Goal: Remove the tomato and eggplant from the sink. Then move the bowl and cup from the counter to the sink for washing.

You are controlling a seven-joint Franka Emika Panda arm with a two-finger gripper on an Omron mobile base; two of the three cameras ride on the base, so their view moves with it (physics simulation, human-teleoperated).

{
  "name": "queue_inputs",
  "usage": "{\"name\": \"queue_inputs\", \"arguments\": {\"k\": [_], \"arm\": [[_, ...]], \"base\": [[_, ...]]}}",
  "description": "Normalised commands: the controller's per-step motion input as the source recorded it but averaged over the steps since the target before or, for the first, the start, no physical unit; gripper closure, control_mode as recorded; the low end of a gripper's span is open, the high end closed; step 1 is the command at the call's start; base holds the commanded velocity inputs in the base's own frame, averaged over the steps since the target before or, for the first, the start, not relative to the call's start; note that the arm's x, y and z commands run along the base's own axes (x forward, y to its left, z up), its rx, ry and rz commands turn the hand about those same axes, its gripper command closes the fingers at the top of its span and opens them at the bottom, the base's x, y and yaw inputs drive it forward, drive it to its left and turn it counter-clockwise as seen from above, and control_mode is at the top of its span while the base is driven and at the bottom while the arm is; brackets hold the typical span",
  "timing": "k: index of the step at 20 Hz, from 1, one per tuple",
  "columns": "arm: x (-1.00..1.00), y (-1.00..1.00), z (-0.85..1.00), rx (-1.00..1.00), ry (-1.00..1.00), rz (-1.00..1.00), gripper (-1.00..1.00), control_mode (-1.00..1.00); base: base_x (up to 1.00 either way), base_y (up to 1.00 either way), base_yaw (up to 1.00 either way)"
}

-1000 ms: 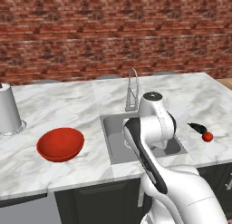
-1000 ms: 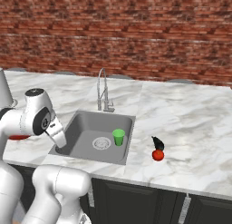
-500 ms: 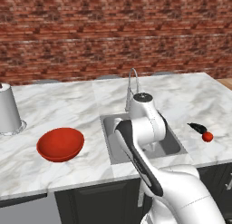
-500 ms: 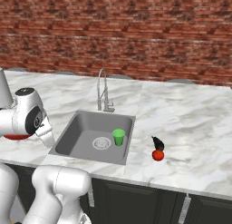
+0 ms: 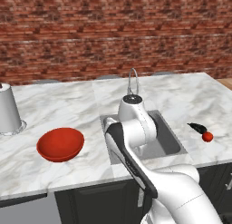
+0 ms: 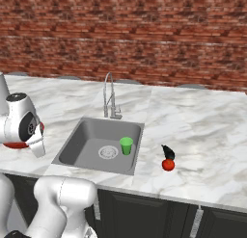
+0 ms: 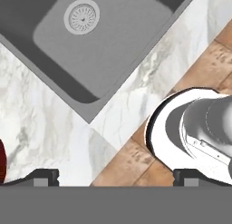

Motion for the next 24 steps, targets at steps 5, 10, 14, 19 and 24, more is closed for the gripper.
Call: {"name": "queue_inputs", "arguments": {"k": [5,10,14,19,24], "arm": [[0.0,0.3,0.0,0.08,0.0,-0.11,-1.0,-1.0],[-0.05,0.23,-0.02,0.09,-0.02,-0.07,-1.0,-1.0],[-0.14,0.2,-0.08,0.09,0.0,0.0,-1.0,-1.0],[-0.06,0.29,-0.08,0.09,-0.03,-0.04,-1.0,-1.0],[0.0,0.37,-0.04,0.01,-0.08,-0.13,-1.0,-1.0]], "base": [[0.0,0.0,0.0],[0.0,0.0,0.0],[0.0,0.0,0.0],[0.0,0.0,0.0],[0.0,0.0,0.0]]}}
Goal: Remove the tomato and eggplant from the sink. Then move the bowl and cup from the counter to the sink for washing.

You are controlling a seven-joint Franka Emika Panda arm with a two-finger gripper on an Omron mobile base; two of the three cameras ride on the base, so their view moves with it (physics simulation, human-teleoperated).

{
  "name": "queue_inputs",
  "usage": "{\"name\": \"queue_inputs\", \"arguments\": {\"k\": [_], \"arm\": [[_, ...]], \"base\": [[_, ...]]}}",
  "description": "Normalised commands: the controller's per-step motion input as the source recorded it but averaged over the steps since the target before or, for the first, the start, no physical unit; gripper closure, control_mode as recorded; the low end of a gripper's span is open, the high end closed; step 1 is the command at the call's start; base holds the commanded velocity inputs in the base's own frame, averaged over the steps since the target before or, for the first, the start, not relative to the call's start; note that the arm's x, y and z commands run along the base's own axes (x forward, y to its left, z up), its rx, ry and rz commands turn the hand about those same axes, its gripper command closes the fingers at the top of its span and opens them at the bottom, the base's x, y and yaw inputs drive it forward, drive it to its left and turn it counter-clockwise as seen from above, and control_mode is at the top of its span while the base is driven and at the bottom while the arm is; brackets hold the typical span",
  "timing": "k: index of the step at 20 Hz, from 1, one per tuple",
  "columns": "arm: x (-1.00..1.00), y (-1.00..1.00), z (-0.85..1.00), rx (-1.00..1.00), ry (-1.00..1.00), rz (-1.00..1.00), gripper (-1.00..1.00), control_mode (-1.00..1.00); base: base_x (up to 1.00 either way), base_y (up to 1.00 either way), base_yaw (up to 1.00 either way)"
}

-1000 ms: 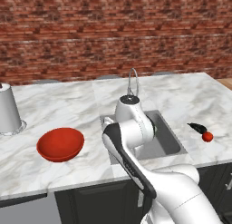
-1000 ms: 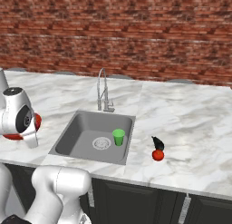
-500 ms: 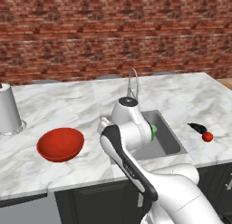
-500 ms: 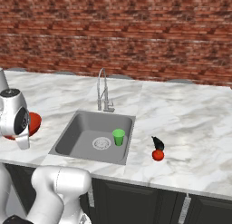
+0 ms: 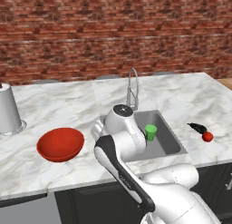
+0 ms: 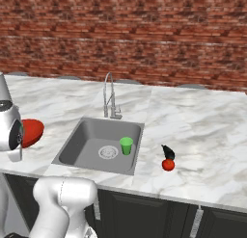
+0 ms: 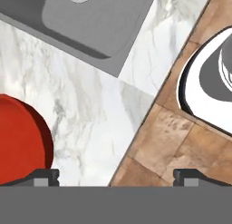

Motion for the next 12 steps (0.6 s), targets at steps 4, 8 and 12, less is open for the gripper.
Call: {"name": "queue_inputs", "arguments": {"k": [4,8,12], "arm": [[0.09,0.39,-0.01,0.0,0.0,-0.18,-1.0,-1.0],[0.16,0.41,0.0,0.0,0.0,-0.14,-1.0,-1.0],[0.2,0.4,0.0,0.0,0.0,-0.15,-1.0,-1.0]], "base": [[0.0,0.0,0.0],[0.0,0.0,0.0],[0.0,0.0,0.0]]}}
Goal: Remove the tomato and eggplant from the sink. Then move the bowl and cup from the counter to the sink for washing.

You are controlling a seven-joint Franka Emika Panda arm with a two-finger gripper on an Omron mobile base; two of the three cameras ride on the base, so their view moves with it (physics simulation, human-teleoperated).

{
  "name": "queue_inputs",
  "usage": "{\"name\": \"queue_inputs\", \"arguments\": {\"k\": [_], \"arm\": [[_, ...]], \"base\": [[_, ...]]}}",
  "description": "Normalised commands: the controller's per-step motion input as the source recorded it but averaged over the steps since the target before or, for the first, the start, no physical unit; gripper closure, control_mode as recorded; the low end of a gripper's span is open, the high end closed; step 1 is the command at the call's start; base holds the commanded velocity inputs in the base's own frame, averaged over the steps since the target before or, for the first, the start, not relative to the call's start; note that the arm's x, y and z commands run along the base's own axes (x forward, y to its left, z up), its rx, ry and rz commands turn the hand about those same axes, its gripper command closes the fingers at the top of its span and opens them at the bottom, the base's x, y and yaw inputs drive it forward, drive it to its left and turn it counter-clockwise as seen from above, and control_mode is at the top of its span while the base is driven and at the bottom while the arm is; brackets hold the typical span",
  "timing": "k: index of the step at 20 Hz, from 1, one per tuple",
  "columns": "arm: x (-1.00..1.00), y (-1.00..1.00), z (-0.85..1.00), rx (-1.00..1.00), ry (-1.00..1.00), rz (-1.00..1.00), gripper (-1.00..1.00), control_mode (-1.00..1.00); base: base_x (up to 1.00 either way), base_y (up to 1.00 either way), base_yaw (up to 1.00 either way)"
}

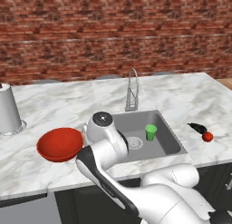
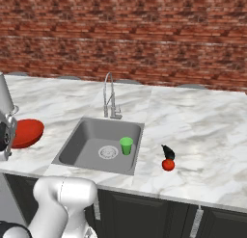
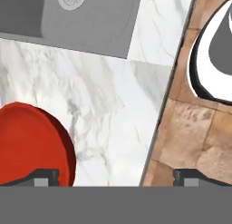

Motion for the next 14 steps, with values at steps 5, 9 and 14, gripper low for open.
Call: {"name": "queue_inputs", "arguments": {"k": [5,9,14], "arm": [[0.21,0.39,0.0,-0.01,-0.01,-0.13,-1.0,-1.0],[0.1,0.36,0.0,-0.02,-0.06,-0.1,-1.0,-1.0],[0.03,0.29,-0.01,-0.05,-0.07,-0.02,-1.0,-1.0]], "base": [[0.0,0.0,0.0],[0.0,0.0,0.0],[0.0,0.0,0.0]]}}
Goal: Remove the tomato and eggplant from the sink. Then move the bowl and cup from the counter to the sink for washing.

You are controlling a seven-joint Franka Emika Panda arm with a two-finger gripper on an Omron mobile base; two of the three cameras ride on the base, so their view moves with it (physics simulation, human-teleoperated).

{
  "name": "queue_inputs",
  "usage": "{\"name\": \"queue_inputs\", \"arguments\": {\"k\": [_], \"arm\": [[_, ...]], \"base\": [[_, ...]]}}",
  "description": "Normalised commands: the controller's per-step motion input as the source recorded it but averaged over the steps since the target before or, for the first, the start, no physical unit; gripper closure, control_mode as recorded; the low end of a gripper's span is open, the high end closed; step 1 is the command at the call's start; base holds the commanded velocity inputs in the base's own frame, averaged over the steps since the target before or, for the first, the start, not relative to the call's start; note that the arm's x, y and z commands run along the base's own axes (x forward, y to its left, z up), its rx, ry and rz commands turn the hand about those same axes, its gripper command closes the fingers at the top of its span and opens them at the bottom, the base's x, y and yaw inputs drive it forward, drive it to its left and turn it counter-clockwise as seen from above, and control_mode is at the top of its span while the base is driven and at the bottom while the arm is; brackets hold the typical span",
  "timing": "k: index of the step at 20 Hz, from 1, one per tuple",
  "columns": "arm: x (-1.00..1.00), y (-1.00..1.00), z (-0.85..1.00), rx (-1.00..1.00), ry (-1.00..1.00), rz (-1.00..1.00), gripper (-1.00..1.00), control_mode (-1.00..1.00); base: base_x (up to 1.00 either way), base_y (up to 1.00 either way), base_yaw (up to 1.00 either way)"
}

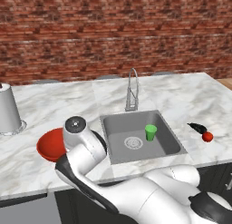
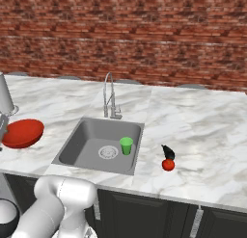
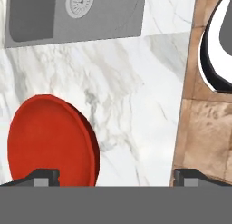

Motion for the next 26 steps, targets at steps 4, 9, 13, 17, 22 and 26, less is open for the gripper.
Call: {"name": "queue_inputs", "arguments": {"k": [4,9,13,17,22,26], "arm": [[0.02,0.23,-0.01,-0.06,-0.07,0.0,-1.0,-1.0],[0.06,0.08,-0.03,-0.02,-0.02,-0.01,-1.0,-1.0],[0.07,0.02,-0.04,0.0,0.0,-0.03,-1.0,-1.0],[0.05,0.0,-0.07,0.0,0.0,0.0,-1.0,-1.0],[0.03,0.03,-0.14,0.0,0.0,0.0,-1.0,-1.0],[0.08,0.11,-0.19,0.0,0.0,0.0,-1.0,-1.0]], "base": [[0.0,0.0,0.0],[0.0,0.0,0.0],[0.0,0.0,0.0],[0.0,0.0,0.0],[0.0,0.0,0.0],[0.0,0.0,0.0]]}}
